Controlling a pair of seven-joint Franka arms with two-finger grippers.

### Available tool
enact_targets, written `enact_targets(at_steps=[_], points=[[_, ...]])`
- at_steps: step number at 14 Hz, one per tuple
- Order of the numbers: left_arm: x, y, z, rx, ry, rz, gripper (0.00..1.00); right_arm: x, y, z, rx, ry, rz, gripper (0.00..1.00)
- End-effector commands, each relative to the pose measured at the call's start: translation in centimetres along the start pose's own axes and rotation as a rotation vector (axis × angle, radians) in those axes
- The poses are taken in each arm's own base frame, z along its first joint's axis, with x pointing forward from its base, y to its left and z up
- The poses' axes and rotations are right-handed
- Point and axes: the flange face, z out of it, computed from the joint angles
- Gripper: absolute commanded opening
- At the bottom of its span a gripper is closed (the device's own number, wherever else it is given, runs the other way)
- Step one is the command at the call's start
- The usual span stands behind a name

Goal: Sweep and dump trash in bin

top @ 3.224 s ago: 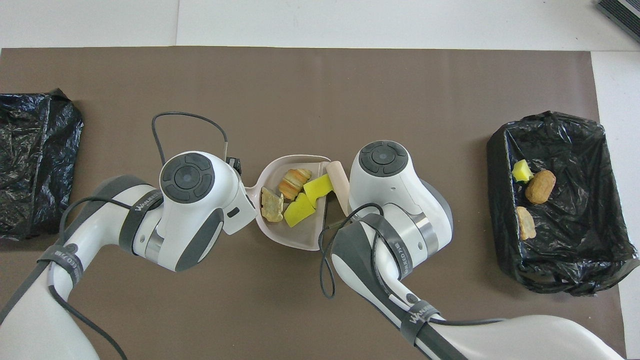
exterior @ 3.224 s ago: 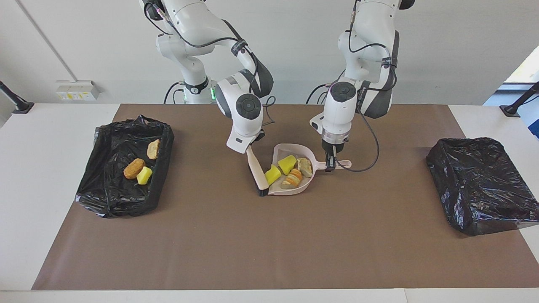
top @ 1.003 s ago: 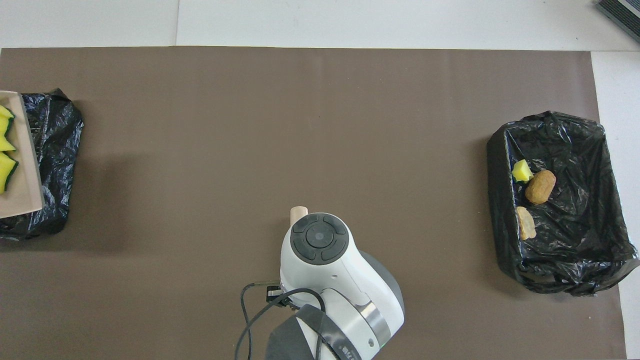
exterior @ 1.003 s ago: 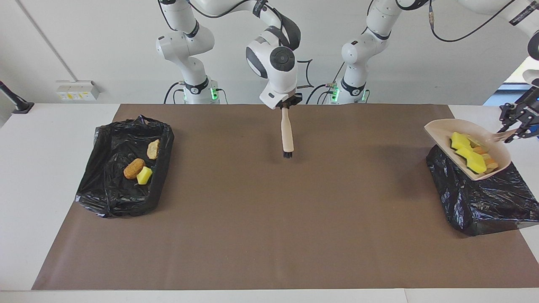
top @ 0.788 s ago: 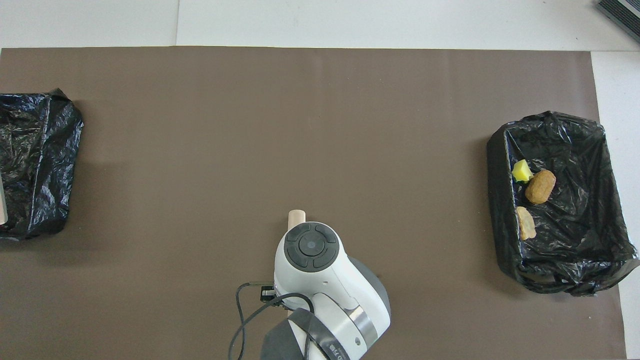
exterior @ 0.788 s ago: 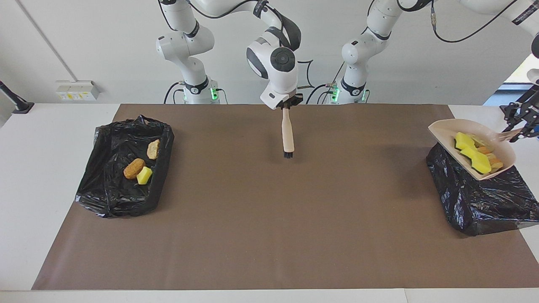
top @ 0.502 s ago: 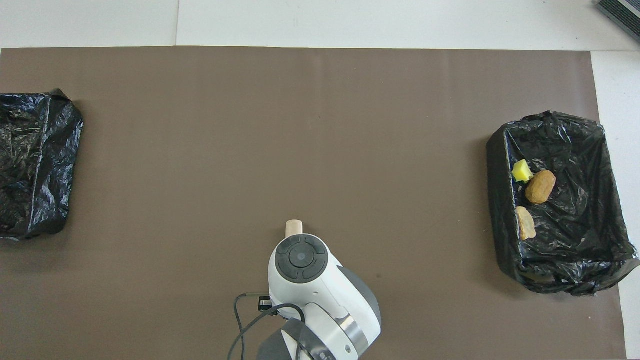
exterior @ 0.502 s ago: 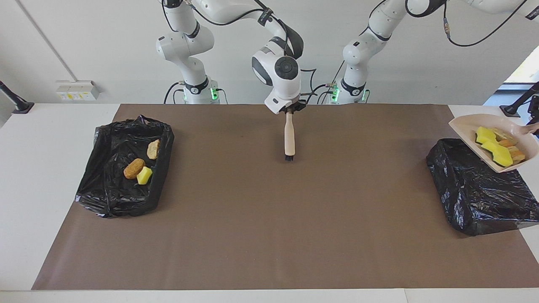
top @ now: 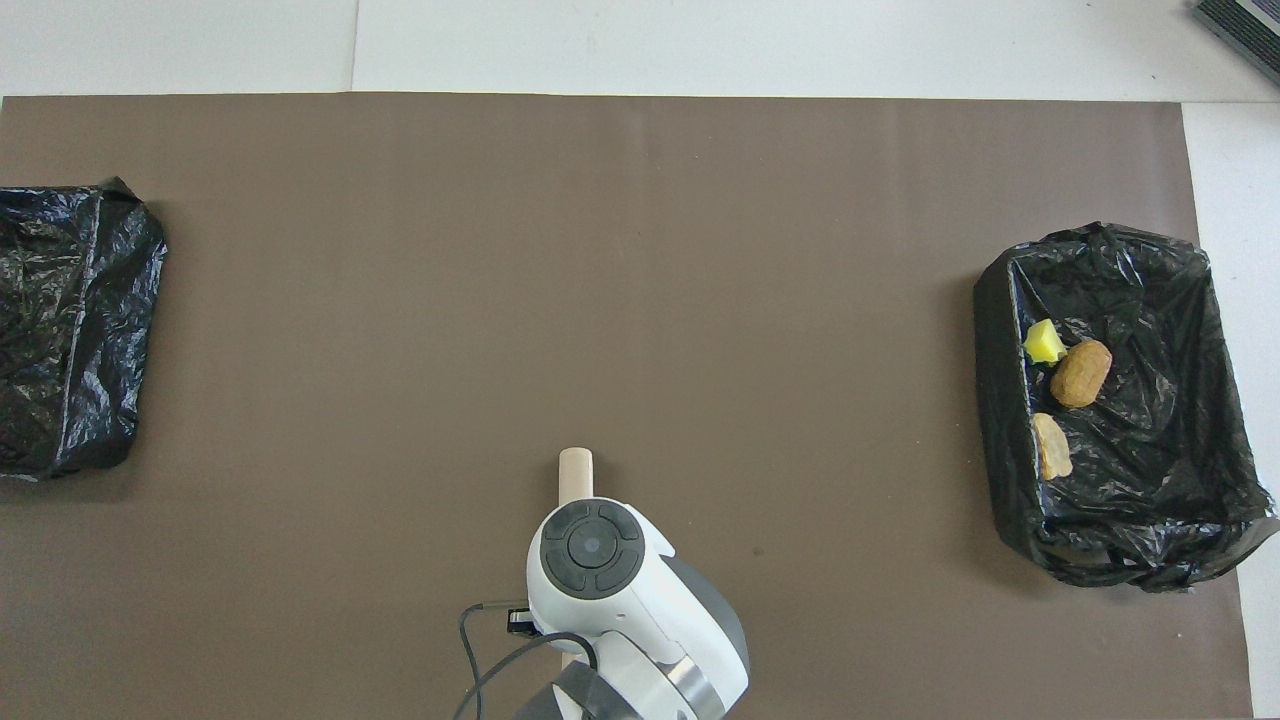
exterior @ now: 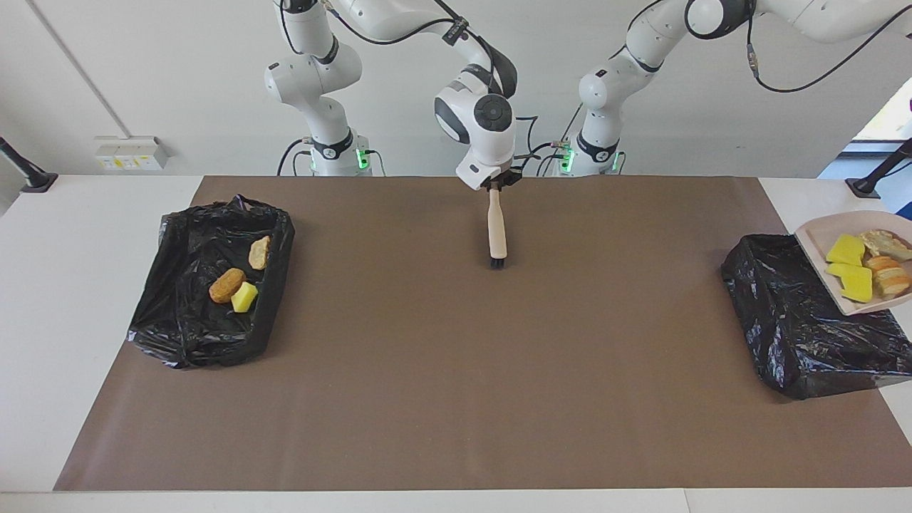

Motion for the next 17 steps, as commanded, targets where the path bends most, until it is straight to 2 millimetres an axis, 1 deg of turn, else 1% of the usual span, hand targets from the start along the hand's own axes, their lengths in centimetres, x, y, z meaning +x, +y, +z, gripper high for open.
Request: enact_targets(at_steps=[1,2,3,4,5,6,7,8,9,10,12,14,15,17], points=[[1.8,-2.1,-1.3,-0.026,-0.125,0.041,0.0,-0.2,0.5,0.4,0.021,0.004,0.021,0.0],[2.1,-2.1,-1.3,-0.042,-0.142,0.042,0.0,-0.3,0.5,0.3,0.021,0.005,0.019,0.0],[2.9,-2.2,-1.2,-0.06,-0.168,0.079,0.0,-0.3,0.5,0.4,0.02,0.004,0.013,0.0],[4.1,-2.9,-2.0,-0.078,-0.233,0.147,0.0,-0.3,0.5,0.4,0.021,0.006,0.01,0.0],[5.0,-3.5,-2.4,-0.096,-0.277,0.167,0.0,-0.3,0.6,0.6,0.017,0.003,0.011,0.02],[5.3,-3.6,-2.9,-0.104,-0.304,0.146,0.0,-0.4,0.6,0.5,0.017,0.003,0.012,0.07],[5.6,-3.9,-3.2,-0.122,-0.338,0.139,0.0,-0.4,0.6,0.5,0.017,0.003,0.012,0.26],[6.0,-4.4,-4.1,-0.135,-0.381,0.128,0.0,-0.3,0.6,0.6,0.016,0.002,0.01,0.59],[6.0,-4.3,-5.4,-0.15,-0.411,0.091,0.0,-0.2,0.7,0.6,0.017,0.002,-0.004,1.0],[5.5,-3.7,-6.8,-0.153,-0.433,0.055,0.0,-0.2,0.6,0.5,0.019,0.002,-0.023,1.0],[4.7,-3.0,-8.8,-0.148,-0.461,0.023,0.0,0.7,1.0,0.3,0.018,0.005,-0.022,1.0],[4.9,-2.7,-10.5,-0.159,-0.433,-0.013,0.0,1.9,1.5,0.0,0.022,0.008,-0.025,1.0],[6.2,-3.3,-11.1,-0.155,-0.388,-0.025,0.0,2.4,1.5,-0.2,0.028,0.009,-0.023,1.0],[9.9,-4.7,-11.8,-0.152,-0.261,-0.075,0.0,3.3,1.6,-0.5,0.02,0.028,-0.028,1.0]])
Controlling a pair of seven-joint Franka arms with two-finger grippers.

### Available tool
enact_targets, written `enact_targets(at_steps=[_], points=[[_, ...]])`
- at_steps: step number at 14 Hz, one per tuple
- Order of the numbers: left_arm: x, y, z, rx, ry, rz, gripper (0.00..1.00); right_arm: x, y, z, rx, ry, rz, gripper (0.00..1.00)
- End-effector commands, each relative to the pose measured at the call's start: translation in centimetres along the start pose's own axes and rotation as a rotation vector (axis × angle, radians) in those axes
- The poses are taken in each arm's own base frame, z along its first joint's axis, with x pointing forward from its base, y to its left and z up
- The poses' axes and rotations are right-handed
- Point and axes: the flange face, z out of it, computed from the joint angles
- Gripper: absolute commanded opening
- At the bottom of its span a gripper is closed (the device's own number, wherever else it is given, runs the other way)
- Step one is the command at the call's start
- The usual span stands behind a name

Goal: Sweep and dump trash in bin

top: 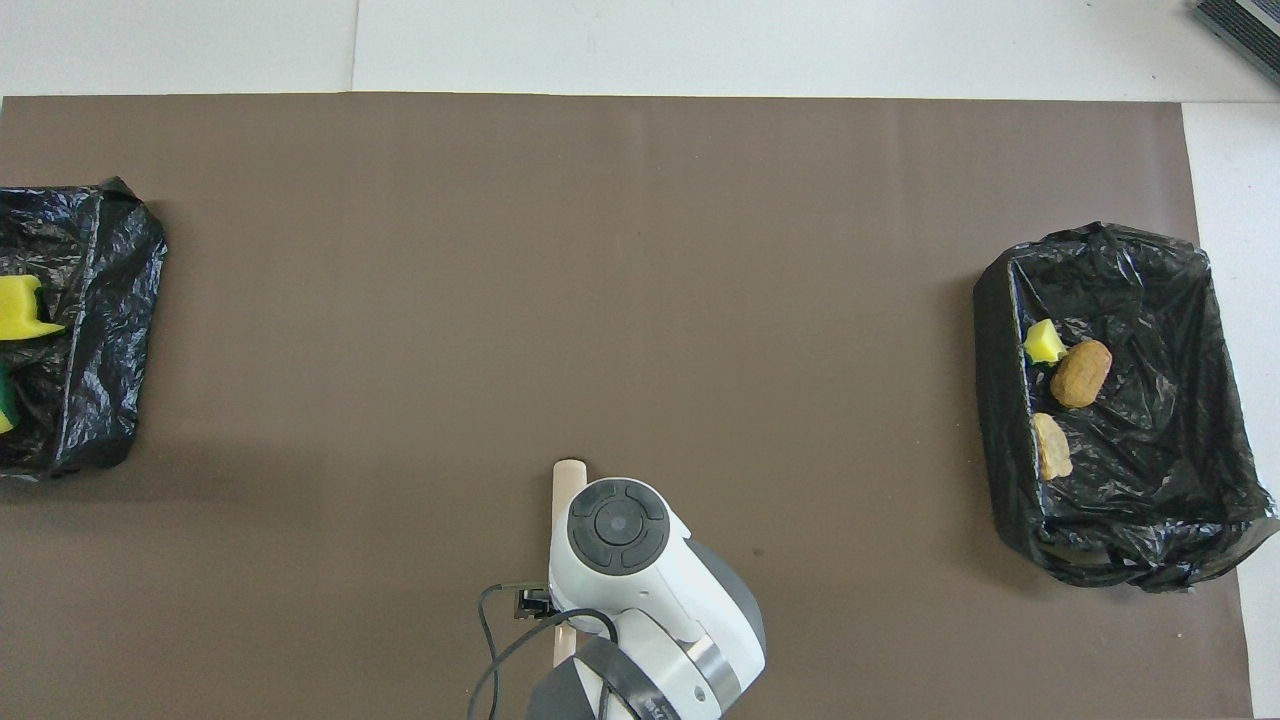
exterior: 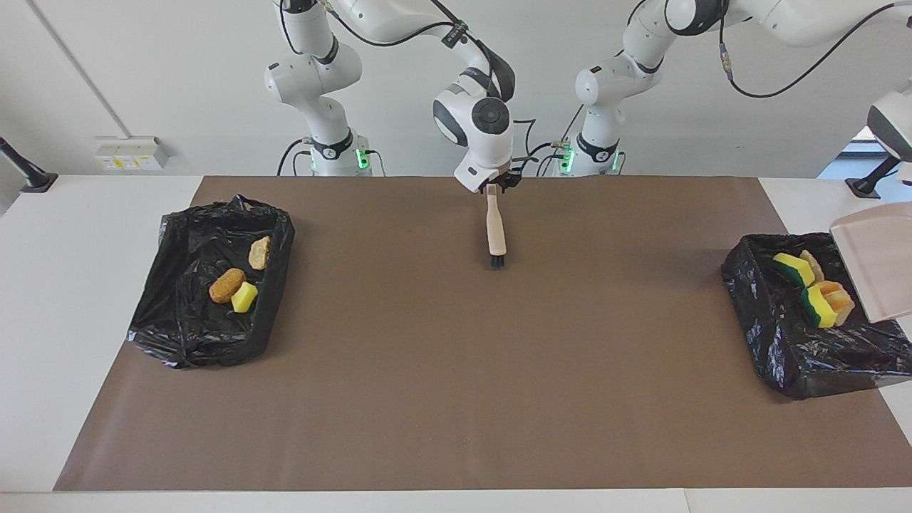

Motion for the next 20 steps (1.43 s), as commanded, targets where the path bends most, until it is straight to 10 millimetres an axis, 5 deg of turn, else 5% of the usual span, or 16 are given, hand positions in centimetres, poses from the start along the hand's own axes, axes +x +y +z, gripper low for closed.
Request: enact_targets(at_steps=[1,6,10,17,20], points=[[4.7,-1.2,-3.2,-0.03,0.138,-0.07,0.0,2.3,0.5,-0.9,-0.006,0.048,-0.036,1.0],[16.6,-3.7,-10.7,-0.138,0.388,-0.274,0.0,10.7,6.5,-5.2,-0.112,0.218,-0.073,1.0],[27.4,-5.0,-16.1,-0.24,0.471,-0.497,0.0,15.5,14.0,-12.8,-0.097,0.309,-0.082,1.0],[46.4,-4.7,-27.6,-0.562,0.606,-1.112,0.0,17.5,22.0,-22.7,-0.211,0.472,-0.064,1.0],[51.4,-5.1,-30.2,-0.657,0.63,-1.322,0.0,15.8,25.4,-28.9,-0.236,0.462,-0.028,1.0]])
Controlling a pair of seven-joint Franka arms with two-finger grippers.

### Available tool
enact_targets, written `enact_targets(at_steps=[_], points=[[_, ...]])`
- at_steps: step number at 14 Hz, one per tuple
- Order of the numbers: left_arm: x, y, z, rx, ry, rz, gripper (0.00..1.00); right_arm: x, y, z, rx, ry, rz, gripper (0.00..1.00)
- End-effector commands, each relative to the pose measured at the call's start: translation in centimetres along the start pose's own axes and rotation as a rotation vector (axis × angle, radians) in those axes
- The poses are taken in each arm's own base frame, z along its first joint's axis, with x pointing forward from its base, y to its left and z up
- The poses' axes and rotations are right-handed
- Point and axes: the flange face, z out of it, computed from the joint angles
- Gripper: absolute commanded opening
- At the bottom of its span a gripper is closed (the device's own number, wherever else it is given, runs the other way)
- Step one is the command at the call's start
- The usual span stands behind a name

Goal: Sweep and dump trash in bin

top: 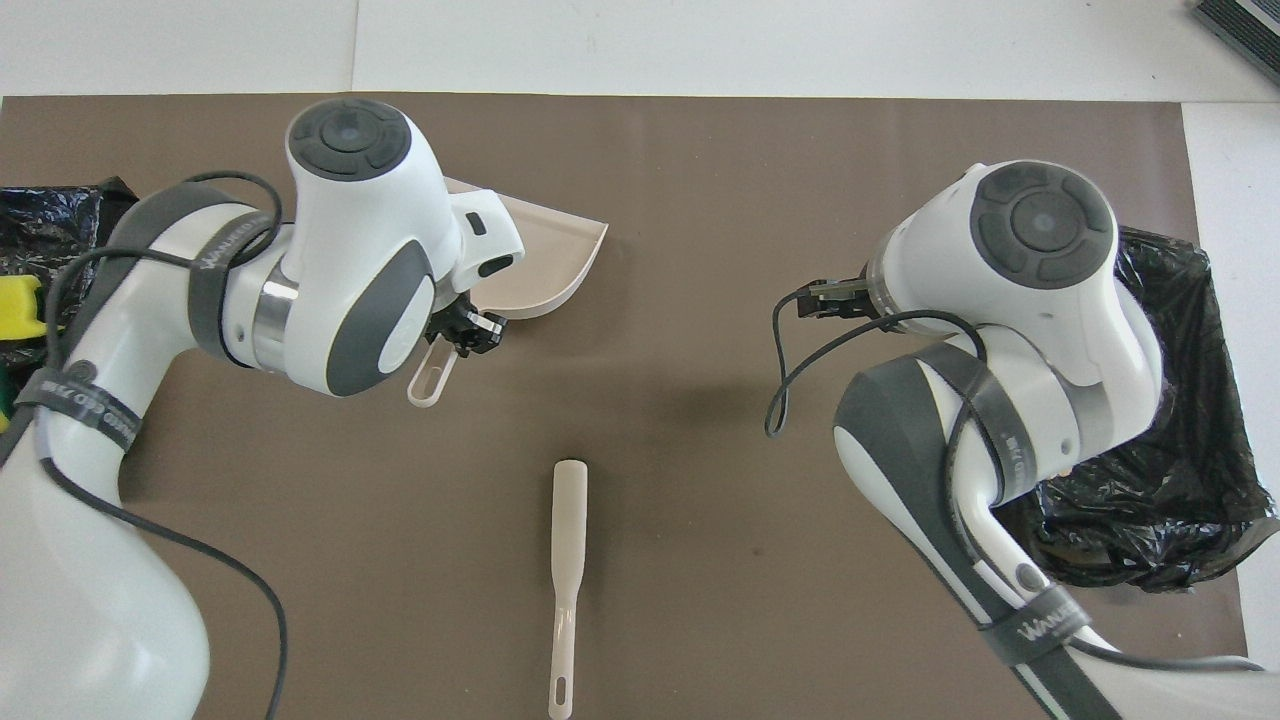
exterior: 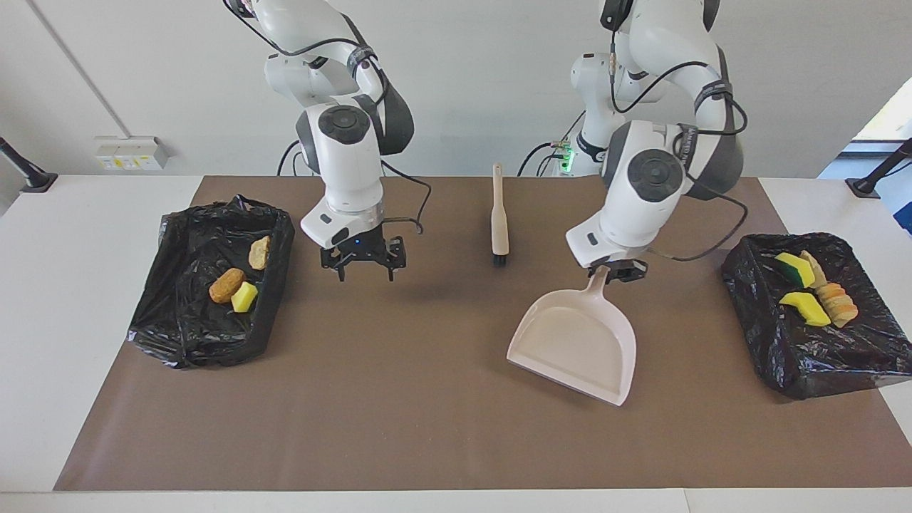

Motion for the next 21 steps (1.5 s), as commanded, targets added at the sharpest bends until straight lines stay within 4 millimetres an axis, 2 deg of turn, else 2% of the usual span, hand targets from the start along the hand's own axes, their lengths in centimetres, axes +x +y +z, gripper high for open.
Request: enact_targets(at_steps=[1,3,4,5,6,8,9,10,11,12,13,14,16,17,18,21], points=[[1.4,3.2,0.3,-0.041,0.048,-0.182,0.0,0.6,5.1,-6.3,-0.031,0.011,0.017,1.0],[1.9,5.6,0.9,-0.039,0.052,-0.199,0.0,0.0,8.5,-9.5,-0.054,0.011,0.043,1.0],[2.3,7.9,1.9,-0.033,0.041,-0.22,0.0,-0.5,10.6,-11.3,-0.043,0.016,0.065,1.0],[3.1,8.5,3.3,-0.026,0.03,-0.256,0.0,-1.1,12.6,-12.2,-0.016,-0.008,0.075,1.0],[3.2,8.6,3.9,-0.029,0.022,-0.262,0.0,-1.8,15.1,-13.3,0.001,-0.04,0.078,1.0],[3.1,8.7,3.9,-0.028,0.022,-0.254,0.0,-2.8,18.5,-15.5,0.021,-0.09,0.058,1.0],[3.2,8.6,3.8,-0.029,0.025,-0.251,0.2,-3.9,20.3,-16.3,0.021,-0.115,0.059,1.0],[3.1,8.5,3.7,-0.029,0.03,-0.245,0.53,-4.8,21.2,-17.4,0.037,-0.109,0.062,1.0],[3.1,8.3,3.4,-0.032,0.036,-0.244,1.0,-6.6,21.7,-17.6,0.066,-0.116,0.076,1.0],[2.5,8.0,1.8,-0.04,0.048,-0.249,1.0,-7.6,21.7,-16.8,0.075,-0.129,0.07,1.0],[1.5,6.9,0.7,-0.043,0.057,-0.259,1.0,-7.9,21.6,-16.7,0.082,-0.134,0.069,1.0],[0.5,4.0,-0.6,-0.049,0.064,-0.286,1.0,-7.7,21.4,-16.8,0.078,-0.128,0.065,1.0],[-2.2,0.3,-2.1,-0.048,0.06,-0.211,1.0,-7.1,21.8,-16.0,0.076,-0.122,0.074,1.0],[-3.7,-3.7,-2.5,-0.054,0.064,-0.215,1.0,-6.7,22.0,-15.5,0.078,-0.128,0.081,1.0],[-5.1,-6.5,-3.3,-0.058,0.08,-0.19,1.0,-6.4,22.6,-15.4,0.082,-0.126,0.095,1.0],[-9.1,-12.2,-6.6,-0.061,0.119,-0.115,1.0,-6.5,22.8,-15.4,0.091,-0.126,0.102,1.0]])
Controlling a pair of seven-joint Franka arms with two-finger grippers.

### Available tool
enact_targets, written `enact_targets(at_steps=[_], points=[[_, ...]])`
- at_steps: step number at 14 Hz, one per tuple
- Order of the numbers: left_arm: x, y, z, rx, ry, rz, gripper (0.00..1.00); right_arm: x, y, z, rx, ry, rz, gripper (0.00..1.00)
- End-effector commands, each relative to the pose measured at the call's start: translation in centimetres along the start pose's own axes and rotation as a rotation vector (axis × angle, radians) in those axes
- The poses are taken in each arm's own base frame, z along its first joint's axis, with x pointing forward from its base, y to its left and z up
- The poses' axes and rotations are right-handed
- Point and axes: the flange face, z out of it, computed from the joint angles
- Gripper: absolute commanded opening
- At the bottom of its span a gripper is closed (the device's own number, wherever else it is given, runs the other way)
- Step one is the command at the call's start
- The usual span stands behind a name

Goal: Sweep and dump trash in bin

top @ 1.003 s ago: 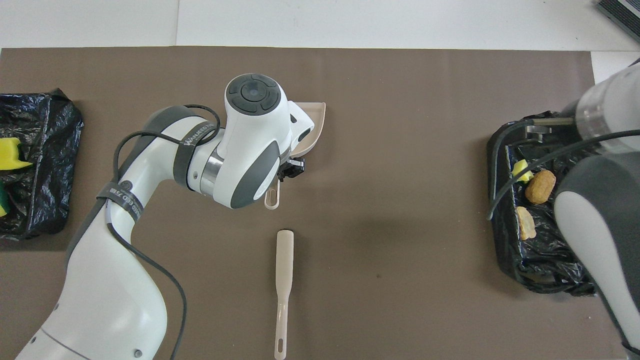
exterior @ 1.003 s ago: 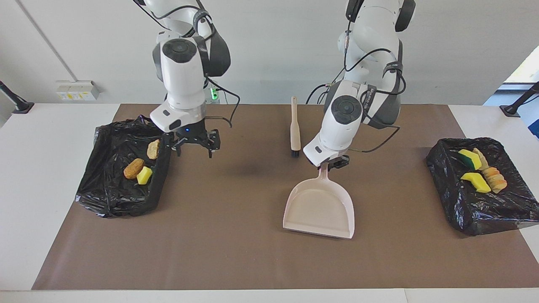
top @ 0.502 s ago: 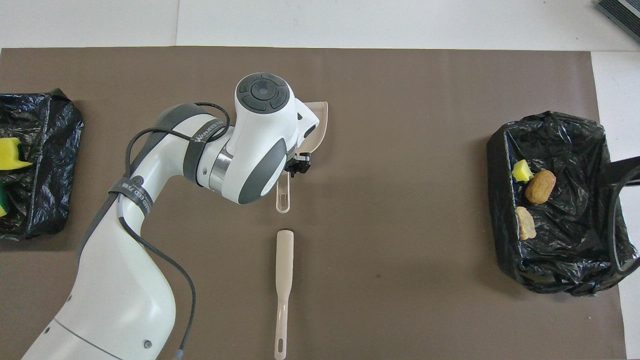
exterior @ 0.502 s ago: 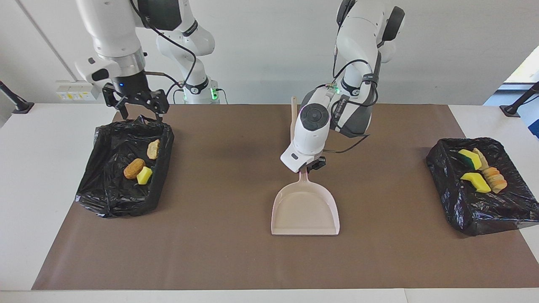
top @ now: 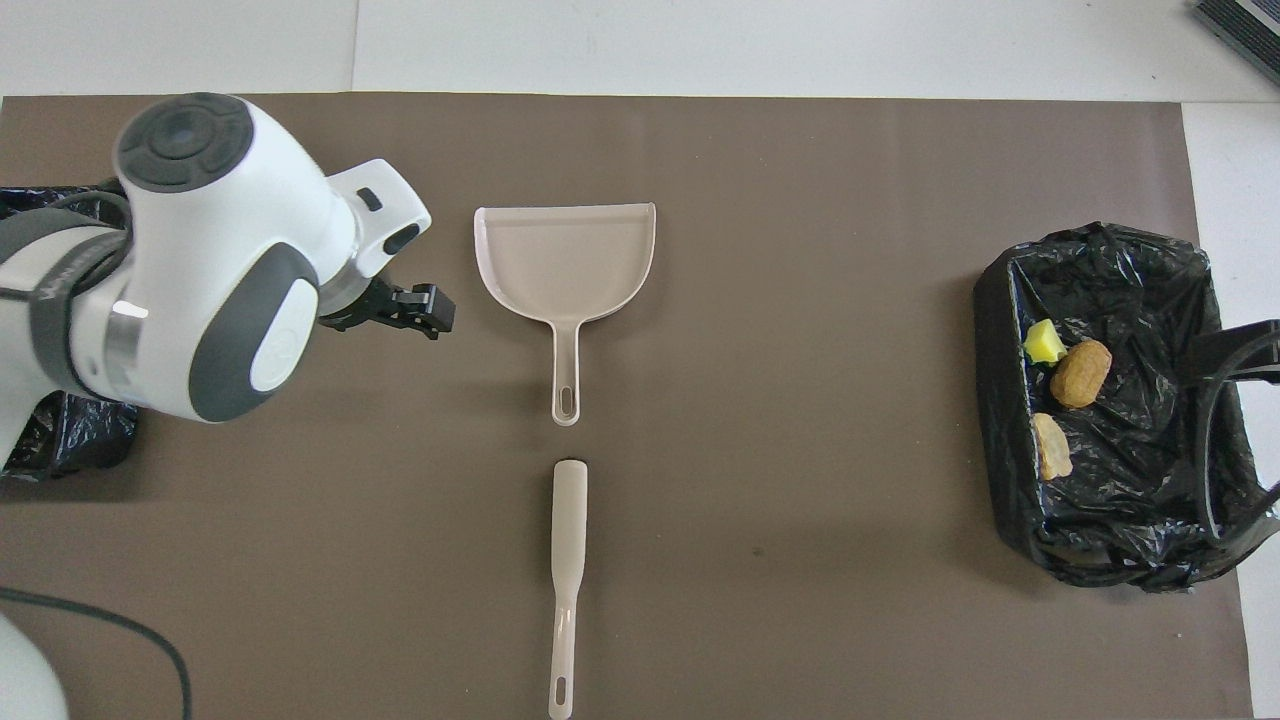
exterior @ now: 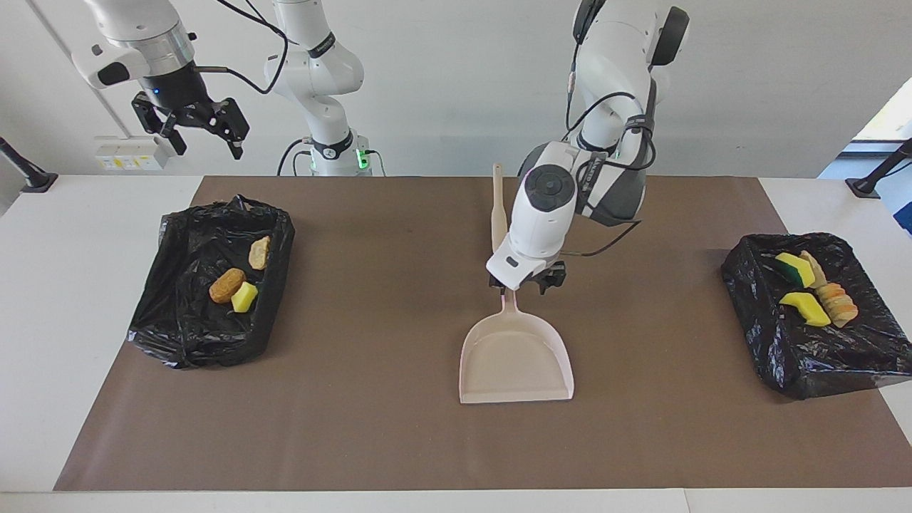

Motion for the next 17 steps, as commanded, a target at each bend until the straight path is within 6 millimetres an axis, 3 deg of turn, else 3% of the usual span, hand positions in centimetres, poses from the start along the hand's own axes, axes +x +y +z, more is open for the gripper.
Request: enact_targets(at_steps=[1,3,4,10,13,17], points=[[-4.8,-4.5,-3.4,-0.019,0.031,0.077,1.0,-0.1,0.4,0.0,0.031,0.01,-0.005,1.0],[-6.9,-8.0,-6.3,-0.021,0.037,0.105,1.0,-0.2,0.4,-0.2,0.033,0.013,0.004,1.0],[-7.5,-8.8,-7.6,-0.019,0.046,0.11,1.0,-0.1,0.3,-0.3,0.031,0.016,0.001,1.0],[-9.2,-9.6,-18.3,0.011,0.111,0.103,1.0,-0.3,-0.4,-0.2,0.03,0.006,-0.014,1.0],[-8.6,-9.8,-20.4,0.001,0.049,0.094,1.0,-0.3,-0.5,-0.2,0.03,0.006,-0.017,1.0],[-8.4,-10.0,-20.6,0.003,0.043,0.082,1.0,-0.3,-0.4,-0.3,0.03,0.008,-0.016,1.0]])
